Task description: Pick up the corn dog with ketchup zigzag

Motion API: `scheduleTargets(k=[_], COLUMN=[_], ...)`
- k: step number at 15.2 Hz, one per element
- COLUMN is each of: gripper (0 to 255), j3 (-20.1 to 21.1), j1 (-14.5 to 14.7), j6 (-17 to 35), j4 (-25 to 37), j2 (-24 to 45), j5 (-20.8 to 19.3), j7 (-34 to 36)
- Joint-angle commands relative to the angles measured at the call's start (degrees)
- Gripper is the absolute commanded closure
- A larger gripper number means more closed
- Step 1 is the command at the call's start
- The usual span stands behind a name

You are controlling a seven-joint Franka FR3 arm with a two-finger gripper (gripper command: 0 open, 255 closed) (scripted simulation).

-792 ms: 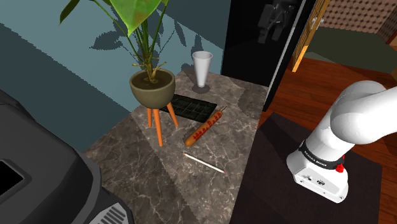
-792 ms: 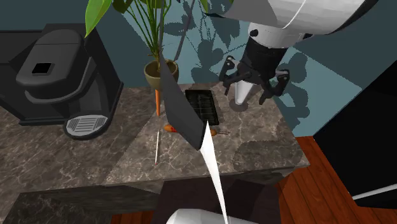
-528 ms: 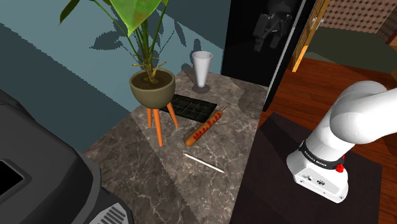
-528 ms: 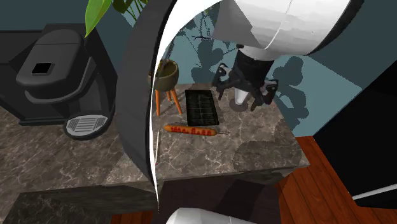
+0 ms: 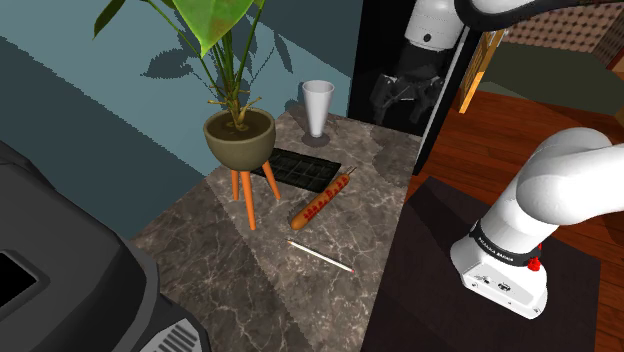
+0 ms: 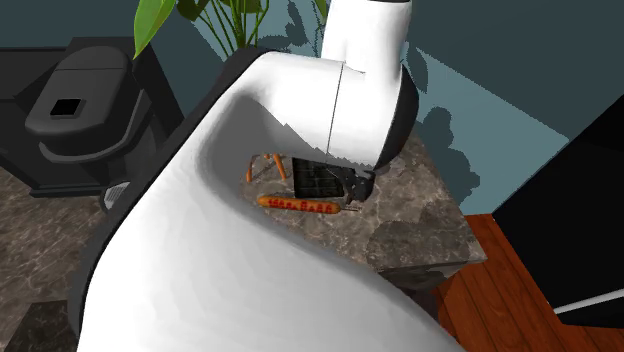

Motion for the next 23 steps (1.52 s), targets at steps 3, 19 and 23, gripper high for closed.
scheduleTargets(k=[3,19,23], gripper=[0,0,0], j3=[8.1,56.1,73.3], j1=[-0.5,-31.0,-49.2], j6=[7.6,43.5,47.7], j4=[-4.2,1.5,3.0], j2=[1.3,35.0,40.6], j5=[5.3,1.1,-8.5], j7=[12.7,71.8,82.7])
